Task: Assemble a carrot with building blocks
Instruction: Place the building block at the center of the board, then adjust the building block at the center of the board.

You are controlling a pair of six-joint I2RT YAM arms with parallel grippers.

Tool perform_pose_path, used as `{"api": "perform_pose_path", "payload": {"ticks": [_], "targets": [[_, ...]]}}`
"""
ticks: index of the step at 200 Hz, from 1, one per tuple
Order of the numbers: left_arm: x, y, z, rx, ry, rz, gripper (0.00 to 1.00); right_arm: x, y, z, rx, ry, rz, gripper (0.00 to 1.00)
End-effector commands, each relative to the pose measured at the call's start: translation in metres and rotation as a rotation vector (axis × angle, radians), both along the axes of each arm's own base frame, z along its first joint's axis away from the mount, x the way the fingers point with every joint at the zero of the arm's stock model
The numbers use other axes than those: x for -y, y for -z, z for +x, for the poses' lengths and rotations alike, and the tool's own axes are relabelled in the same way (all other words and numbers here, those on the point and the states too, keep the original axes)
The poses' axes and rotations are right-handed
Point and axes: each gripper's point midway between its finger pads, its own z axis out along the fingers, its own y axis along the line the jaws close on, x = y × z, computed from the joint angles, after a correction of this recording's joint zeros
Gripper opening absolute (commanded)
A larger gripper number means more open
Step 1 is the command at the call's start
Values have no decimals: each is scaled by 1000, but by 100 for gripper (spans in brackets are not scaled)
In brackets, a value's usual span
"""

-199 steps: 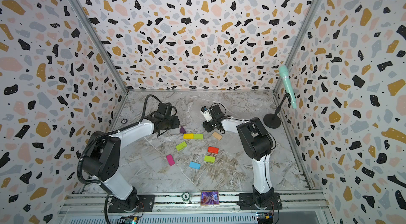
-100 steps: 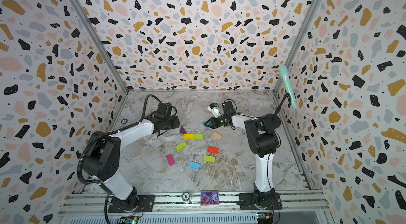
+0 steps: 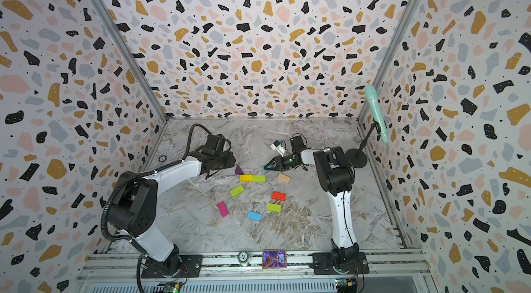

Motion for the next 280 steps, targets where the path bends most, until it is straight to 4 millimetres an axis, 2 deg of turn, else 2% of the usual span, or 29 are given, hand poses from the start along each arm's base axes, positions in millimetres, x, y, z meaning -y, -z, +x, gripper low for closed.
{"api": "perform_pose_path", "payload": {"ticks": [1, 27, 63, 86, 108, 133, 163, 236, 280], "targets": [[1, 0, 0, 7, 7, -12, 39, 7, 17, 2, -46, 41, -100, 52], [1, 2, -1, 4, 9, -11, 39, 15, 20, 13, -44, 94, -160, 56], [1, 3, -2, 4, 8, -13, 39, 40, 27, 37, -59, 222, -247, 56], [0, 3, -2, 5, 7, -13, 39, 48, 17, 41, 35, 257, -307, 57], [0, 4, -3, 5, 11, -9, 39, 44, -6, 31, 160, 261, -315, 58], [0, 6, -4, 2, 10, -10, 39, 35, -17, 15, 288, 222, -368, 59], [-1, 7, -4, -1, 8, -2, 39, 19, -19, -1, 390, 160, -416, 60], [-2, 6, -8, 3, 4, -12, 39, 3, -28, 2, 443, 163, -414, 61], [-2, 7, -9, 2, 4, -13, 39, -13, -29, -7, 470, 130, -436, 62]]}}
